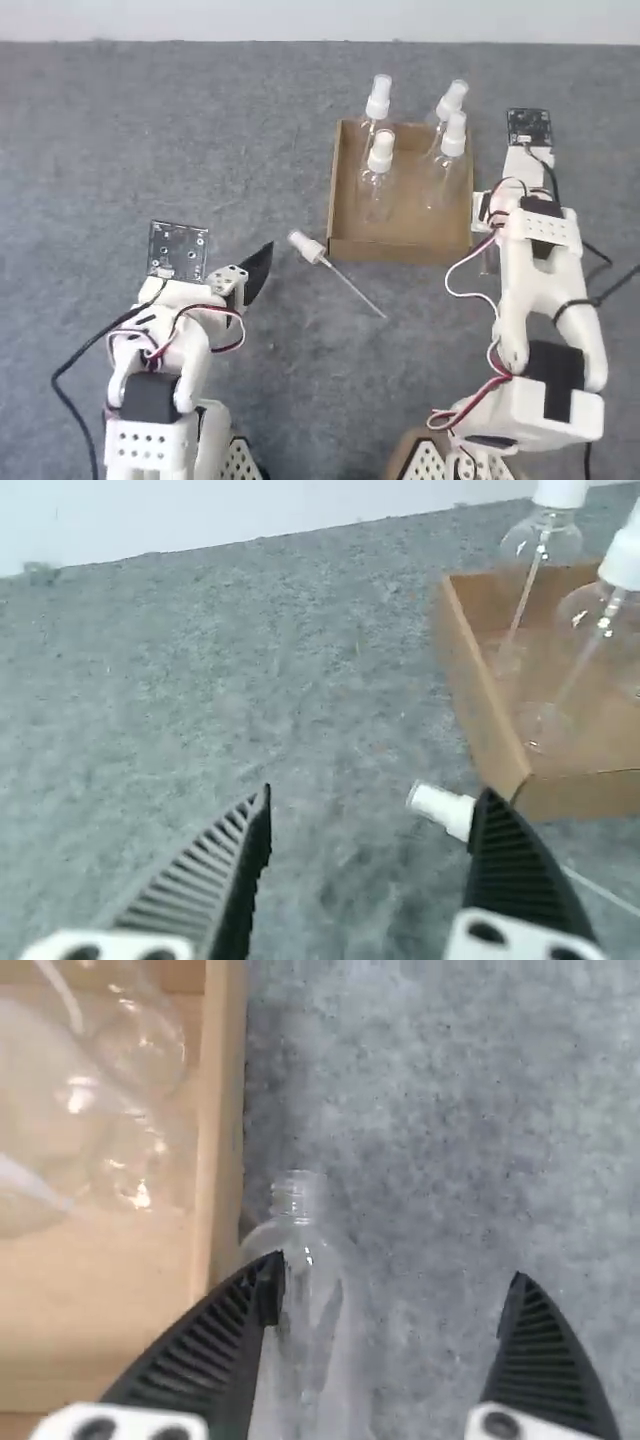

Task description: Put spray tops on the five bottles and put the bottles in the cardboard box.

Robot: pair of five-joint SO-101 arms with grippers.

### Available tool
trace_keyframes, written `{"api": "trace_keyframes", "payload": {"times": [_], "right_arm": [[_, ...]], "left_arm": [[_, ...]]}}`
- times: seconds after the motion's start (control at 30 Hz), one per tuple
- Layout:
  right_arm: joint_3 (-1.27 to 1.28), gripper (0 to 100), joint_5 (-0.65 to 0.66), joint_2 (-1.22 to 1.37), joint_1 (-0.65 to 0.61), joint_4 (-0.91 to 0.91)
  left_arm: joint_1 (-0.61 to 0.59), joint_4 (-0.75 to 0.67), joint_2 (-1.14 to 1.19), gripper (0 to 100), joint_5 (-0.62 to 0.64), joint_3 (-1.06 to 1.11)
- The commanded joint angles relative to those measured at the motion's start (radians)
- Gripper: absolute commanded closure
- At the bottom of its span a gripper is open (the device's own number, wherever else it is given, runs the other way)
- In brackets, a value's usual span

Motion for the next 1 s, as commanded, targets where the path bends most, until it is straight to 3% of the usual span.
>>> {"api": "trace_keyframes", "payload": {"times": [0.0,0.43,0.73,0.97], "right_arm": [[0.008,70.3,0.012,0.002,0.018,0.062],[0.009,70.3,0.012,-0.209,0.016,0.334],[0.175,70.6,0.012,-0.209,0.027,0.263],[0.25,70.7,0.043,-0.209,0.11,0.259]], "left_arm": [[-0.008,-0.014,-0.014,71,-0.005,-0.007],[-0.008,-0.014,-0.014,71,-0.006,0.015],[-0.008,-0.012,-0.014,71,-0.006,0.015],[-0.008,0.002,-0.015,71,-0.006,0.013]]}}
